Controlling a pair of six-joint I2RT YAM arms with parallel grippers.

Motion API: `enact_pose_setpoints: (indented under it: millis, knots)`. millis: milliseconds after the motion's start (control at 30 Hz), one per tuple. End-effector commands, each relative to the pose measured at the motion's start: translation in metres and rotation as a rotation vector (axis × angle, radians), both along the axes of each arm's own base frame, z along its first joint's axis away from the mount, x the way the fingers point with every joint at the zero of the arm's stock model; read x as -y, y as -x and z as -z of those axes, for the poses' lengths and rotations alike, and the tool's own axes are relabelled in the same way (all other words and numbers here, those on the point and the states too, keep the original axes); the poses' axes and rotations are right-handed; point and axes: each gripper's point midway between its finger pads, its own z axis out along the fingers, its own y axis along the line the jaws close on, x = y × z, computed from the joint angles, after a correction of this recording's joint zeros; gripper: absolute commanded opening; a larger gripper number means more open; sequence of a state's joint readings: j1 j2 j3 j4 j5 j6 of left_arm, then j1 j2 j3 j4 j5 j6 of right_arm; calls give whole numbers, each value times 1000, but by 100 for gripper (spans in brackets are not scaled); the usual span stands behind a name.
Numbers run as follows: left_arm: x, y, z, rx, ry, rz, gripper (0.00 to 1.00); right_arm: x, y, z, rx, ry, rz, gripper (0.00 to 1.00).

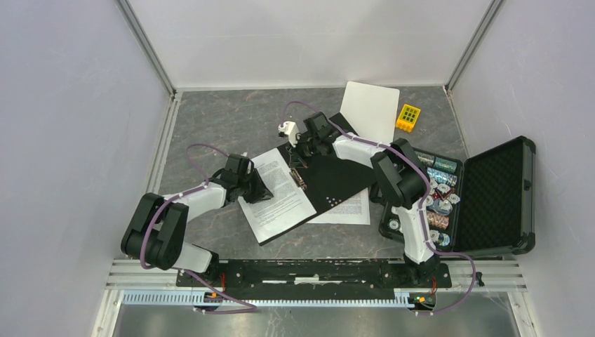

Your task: Put the files into the folder

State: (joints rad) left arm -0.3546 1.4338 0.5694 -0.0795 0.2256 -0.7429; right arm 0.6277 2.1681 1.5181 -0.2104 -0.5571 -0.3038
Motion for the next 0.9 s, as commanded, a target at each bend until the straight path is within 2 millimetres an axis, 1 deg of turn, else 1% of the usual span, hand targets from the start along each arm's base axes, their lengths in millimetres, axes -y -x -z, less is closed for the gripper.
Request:
enact_pose_setpoints:
  millis: [0,133,300,433,500,667,767,867]
  knots:
    - [-21,27,35,-109,-122,12,23,17,54,39,-159,145,-37,3]
    - [-20,26,34,-108,-120,19,23,24,54,37,-154,159,-2,3]
    - [-19,25,34,-108,-118,23,23,25,54,42,-159,169,-7,2]
    - [-19,24,34,-106,-117,21,23,25,47,56,-180,186,6,2]
    - [-19,25,34,-107,-116,22,23,26,48,67,-203,200,12,2]
    - [-19,26,35,-110,-118,21,23,29,47,84,-229,218,30,2]
    - [-19,26,35,-109,-120,21,23,37,47,94,-255,238,66,2]
    - [-21,27,36,-112,-125,17,23,48,45,97,-250,243,107,2]
